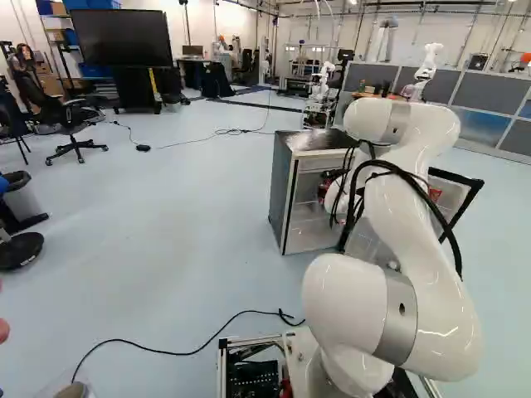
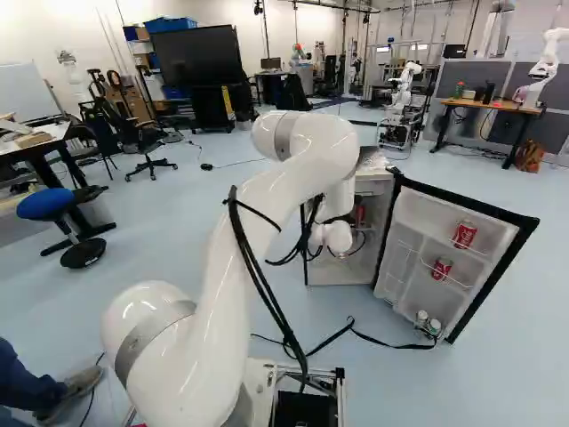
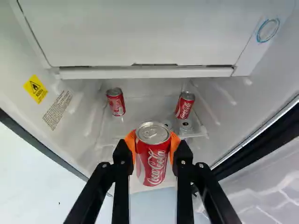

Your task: Grab a drink from the fridge

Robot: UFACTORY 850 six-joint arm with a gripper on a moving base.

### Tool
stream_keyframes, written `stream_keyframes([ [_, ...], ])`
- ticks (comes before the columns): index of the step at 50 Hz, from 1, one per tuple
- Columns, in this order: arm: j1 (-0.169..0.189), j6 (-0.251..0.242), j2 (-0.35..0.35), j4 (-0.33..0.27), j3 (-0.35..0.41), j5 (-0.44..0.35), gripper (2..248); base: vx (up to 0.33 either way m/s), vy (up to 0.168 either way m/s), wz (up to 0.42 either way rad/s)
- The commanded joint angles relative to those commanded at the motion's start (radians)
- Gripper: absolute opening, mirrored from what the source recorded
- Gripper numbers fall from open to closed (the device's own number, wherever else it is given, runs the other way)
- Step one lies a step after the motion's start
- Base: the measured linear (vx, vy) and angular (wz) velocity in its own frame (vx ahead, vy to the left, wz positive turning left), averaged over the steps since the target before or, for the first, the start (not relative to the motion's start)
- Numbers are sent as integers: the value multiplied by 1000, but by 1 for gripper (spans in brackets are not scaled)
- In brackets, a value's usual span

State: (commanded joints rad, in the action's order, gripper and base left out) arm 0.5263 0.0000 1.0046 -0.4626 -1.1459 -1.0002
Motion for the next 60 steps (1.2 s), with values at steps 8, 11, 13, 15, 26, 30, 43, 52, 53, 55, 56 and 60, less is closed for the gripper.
stream_keyframes([
  [8,11,0,-50,0,59,0,93,0,0,0],
  [11,15,0,-69,0,81,0,93,0,0,0],
  [13,18,0,-81,0,94,0,93,0,0,0],
  [15,21,0,-93,0,108,0,93,0,0,0],
  [26,37,0,-162,0,185,0,93,0,0,0],
  [30,43,0,-186,0,211,0,93,0,0,0],
  [43,56,0,-259,0,284,0,93,0,0,0],
  [52,57,0,-290,0,302,0,93,0,0,0],
  [53,57,0,-293,0,304,0,93,0,0,0],
  [55,58,0,-299,0,307,0,93,0,0,0],
  [56,58,0,-302,0,308,0,93,0,0,0],
  [60,58,0,-314,0,313,0,93,0,0,0],
])
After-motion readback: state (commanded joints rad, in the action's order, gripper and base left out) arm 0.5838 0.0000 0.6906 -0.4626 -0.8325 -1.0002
